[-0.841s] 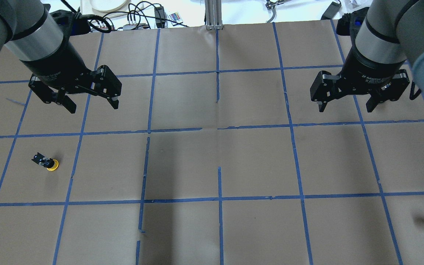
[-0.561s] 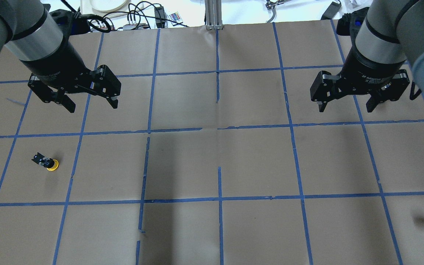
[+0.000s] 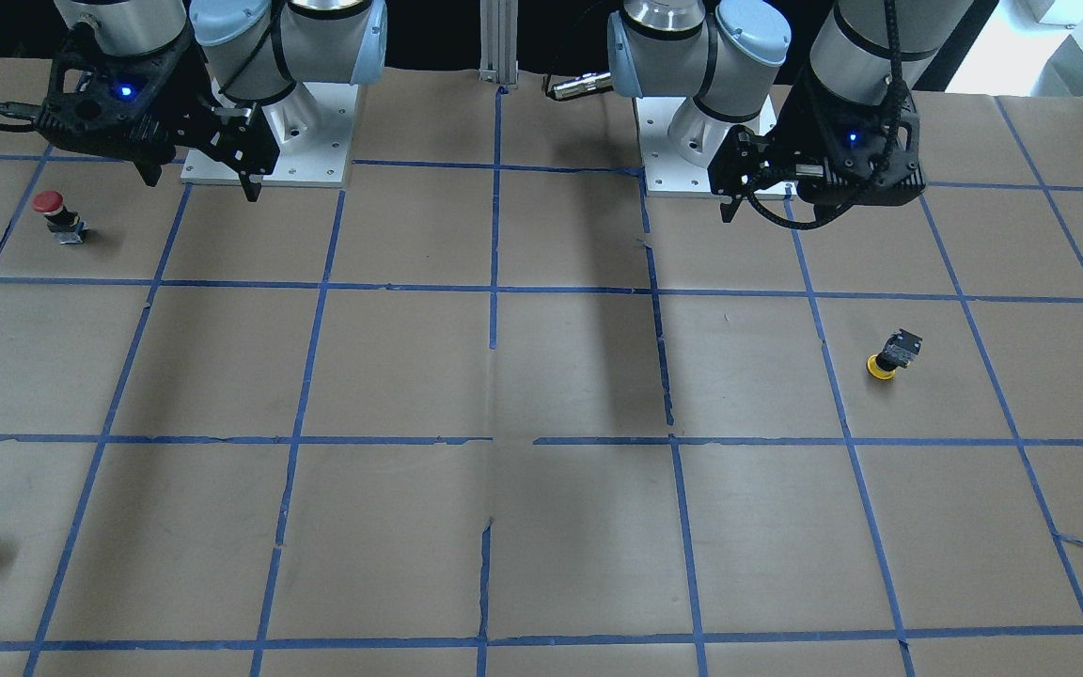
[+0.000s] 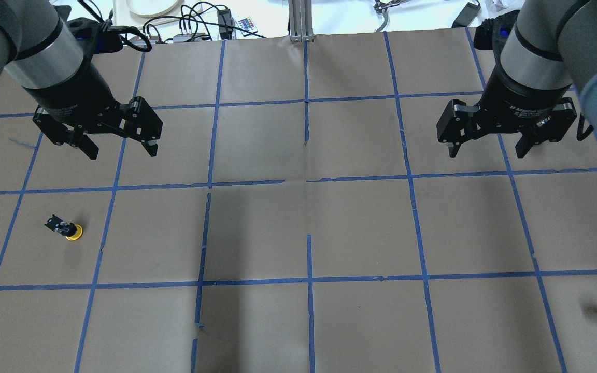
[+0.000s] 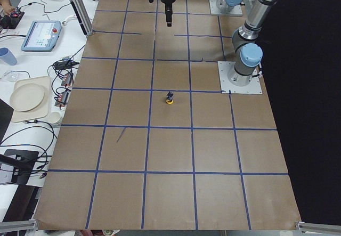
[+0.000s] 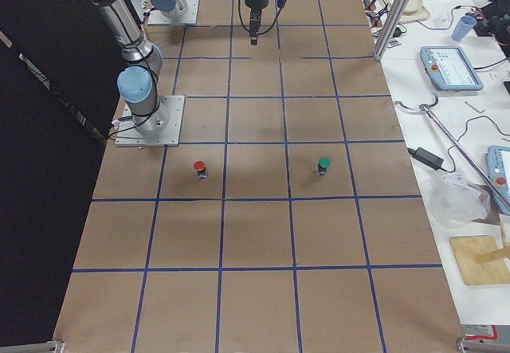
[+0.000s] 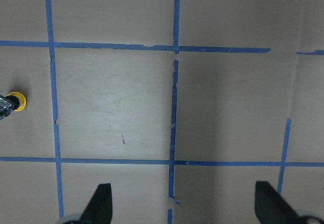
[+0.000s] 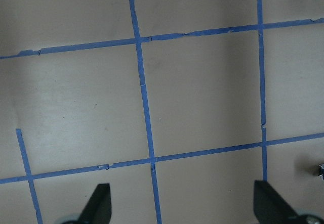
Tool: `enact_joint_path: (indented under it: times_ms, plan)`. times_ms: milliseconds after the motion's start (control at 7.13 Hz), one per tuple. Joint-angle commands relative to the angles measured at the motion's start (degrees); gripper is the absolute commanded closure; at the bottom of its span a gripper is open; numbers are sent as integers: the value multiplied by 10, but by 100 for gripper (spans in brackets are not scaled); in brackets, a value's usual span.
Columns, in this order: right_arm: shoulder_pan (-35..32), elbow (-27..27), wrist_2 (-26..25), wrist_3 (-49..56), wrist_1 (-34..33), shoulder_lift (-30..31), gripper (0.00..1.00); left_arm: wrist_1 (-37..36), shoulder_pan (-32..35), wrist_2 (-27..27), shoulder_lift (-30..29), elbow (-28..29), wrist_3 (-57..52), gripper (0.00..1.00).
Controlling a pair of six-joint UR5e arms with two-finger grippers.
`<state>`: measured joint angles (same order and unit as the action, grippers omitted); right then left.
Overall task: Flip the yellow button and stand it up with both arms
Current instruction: 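Move the left gripper down toward the yellow button lying on the table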
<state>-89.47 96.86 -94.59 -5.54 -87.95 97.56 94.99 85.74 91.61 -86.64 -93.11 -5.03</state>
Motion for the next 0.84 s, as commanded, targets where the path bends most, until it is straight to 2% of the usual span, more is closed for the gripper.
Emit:
enact_joint_path:
  times_ms: [0, 280, 701]
  plan:
    - [0, 0, -2, 0, 0, 0, 0, -3, -79, 19, -11, -22, -128, 0]
    - [0, 1, -4, 0, 1, 0, 0, -86, -141, 22, -11, -76, -277, 1]
    - [0, 3, -4, 0, 0, 0, 0, -301, -229, 20, -27, -194, -458, 1]
